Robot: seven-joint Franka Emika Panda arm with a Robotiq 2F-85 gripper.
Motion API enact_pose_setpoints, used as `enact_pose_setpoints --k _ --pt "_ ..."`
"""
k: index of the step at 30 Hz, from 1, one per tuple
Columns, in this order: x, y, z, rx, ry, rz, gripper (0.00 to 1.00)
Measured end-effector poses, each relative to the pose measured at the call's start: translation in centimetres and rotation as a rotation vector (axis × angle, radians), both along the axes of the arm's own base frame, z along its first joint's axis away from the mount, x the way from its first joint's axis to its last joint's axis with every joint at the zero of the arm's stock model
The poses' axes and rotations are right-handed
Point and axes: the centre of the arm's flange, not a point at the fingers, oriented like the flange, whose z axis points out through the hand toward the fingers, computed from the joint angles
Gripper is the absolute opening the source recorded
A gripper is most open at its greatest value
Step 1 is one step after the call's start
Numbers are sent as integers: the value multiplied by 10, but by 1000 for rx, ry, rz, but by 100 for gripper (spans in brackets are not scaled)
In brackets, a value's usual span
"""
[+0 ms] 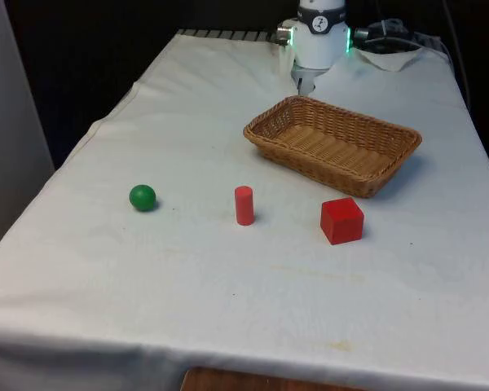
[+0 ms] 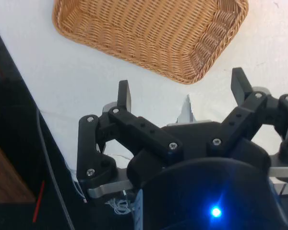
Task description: Pick up the object to the left of the cylinder and place it into the basket.
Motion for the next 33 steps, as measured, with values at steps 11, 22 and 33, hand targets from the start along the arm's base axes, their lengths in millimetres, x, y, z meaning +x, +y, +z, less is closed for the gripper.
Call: enact_pose_setpoints --k 11,22,33 --pt "16 6 -33 -17 -12 0 100" --pt "33 16 -61 -34 -52 3 100" --pt "50 33 -83 -47 -83 13 100"
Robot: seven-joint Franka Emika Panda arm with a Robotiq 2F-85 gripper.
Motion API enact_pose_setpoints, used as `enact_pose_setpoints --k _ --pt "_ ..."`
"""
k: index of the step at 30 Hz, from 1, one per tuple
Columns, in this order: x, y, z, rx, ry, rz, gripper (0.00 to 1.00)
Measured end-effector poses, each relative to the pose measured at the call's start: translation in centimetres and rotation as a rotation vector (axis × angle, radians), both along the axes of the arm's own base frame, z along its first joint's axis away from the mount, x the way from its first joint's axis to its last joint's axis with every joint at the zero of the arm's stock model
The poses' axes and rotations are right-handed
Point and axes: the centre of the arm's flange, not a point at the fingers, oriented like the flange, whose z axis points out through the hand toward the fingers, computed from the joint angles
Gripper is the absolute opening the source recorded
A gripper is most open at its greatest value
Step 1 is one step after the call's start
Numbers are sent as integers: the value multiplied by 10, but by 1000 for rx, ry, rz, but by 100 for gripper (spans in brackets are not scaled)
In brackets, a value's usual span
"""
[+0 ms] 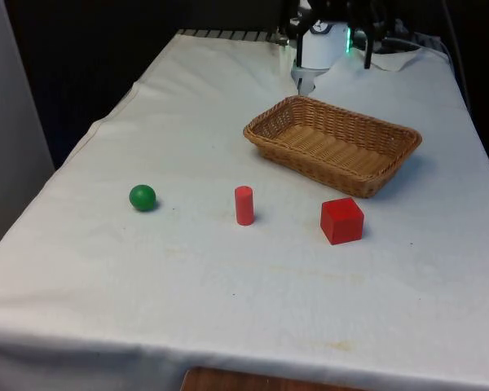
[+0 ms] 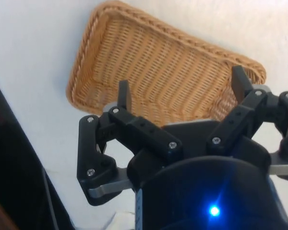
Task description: Pick up the object to the left of the cylinder and place it into the basket.
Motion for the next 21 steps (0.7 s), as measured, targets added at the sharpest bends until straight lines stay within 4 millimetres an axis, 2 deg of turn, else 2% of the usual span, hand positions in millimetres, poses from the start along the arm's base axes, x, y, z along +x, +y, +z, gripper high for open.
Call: enact_pose_setpoints --k 9,21 --pt "14 16 -20 -13 -15 13 100" --pt "21 32 -40 -28 -54 57 100"
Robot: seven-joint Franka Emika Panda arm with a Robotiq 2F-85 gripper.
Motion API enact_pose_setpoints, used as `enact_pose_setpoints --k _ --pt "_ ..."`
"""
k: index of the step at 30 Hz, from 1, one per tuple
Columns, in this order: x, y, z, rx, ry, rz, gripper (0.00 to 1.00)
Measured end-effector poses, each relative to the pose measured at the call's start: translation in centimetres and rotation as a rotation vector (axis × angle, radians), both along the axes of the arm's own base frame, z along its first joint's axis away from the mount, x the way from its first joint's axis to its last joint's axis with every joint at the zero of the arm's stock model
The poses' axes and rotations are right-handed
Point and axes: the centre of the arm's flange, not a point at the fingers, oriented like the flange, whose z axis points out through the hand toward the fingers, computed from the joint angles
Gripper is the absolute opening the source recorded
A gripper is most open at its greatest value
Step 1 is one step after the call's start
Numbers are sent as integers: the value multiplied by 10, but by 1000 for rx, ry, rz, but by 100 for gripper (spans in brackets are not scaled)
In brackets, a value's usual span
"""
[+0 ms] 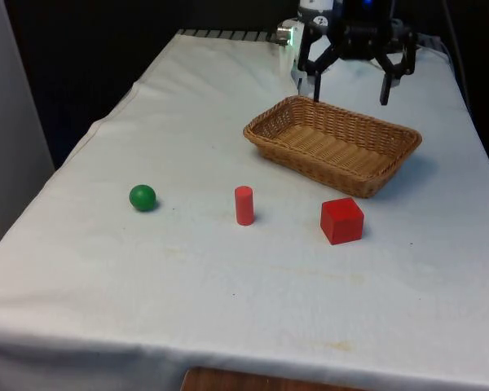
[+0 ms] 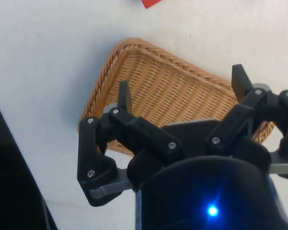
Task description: Pick up the object to the left of the cylinder and place it into the basket.
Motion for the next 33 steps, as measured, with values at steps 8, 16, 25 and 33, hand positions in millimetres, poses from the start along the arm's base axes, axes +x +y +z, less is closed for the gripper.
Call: enact_pose_setpoints --k 8,16,25,33 --pt "-1 3 -16 -7 -41 55 100" --pt "0 6 -27 -18 -58 92 100" --pt "2 9 -49 -34 -73 139 100" --pt "6 11 -73 -48 -85 182 100"
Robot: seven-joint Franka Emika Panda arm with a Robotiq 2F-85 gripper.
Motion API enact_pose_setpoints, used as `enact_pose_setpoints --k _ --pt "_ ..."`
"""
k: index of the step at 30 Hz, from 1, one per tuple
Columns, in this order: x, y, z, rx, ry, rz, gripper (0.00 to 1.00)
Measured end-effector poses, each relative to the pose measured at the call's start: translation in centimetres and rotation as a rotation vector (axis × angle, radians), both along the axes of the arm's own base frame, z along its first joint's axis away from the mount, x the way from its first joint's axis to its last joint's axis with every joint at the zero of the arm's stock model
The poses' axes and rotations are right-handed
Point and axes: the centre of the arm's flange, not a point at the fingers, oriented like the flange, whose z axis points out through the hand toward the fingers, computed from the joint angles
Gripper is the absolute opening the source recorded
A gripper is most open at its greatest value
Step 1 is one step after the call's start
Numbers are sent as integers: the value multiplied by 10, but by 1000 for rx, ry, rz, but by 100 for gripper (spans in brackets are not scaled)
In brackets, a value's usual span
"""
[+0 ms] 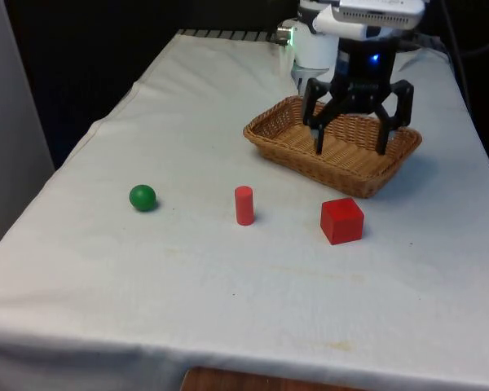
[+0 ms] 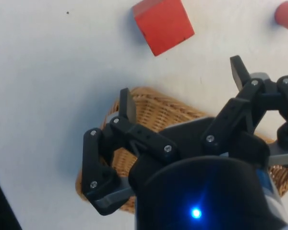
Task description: Pick up the object to the left of the cylinder and place it into the basket.
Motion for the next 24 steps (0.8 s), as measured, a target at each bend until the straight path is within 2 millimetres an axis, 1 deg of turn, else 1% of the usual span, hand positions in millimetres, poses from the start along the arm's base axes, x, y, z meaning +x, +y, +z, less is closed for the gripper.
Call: enact_pose_setpoints --k 5,8,11,14,19,20,24 --pt "2 1 -9 -10 -9 17 100" --pt "5 1 -19 -16 -16 30 100" --pt "6 1 -21 -17 -17 34 100" --pt "11 2 -32 -22 -18 49 100" --pt "15 2 -42 -25 -25 62 100" --pt "17 2 -47 -26 -25 69 100" --pt "18 0 -58 -20 -24 80 100"
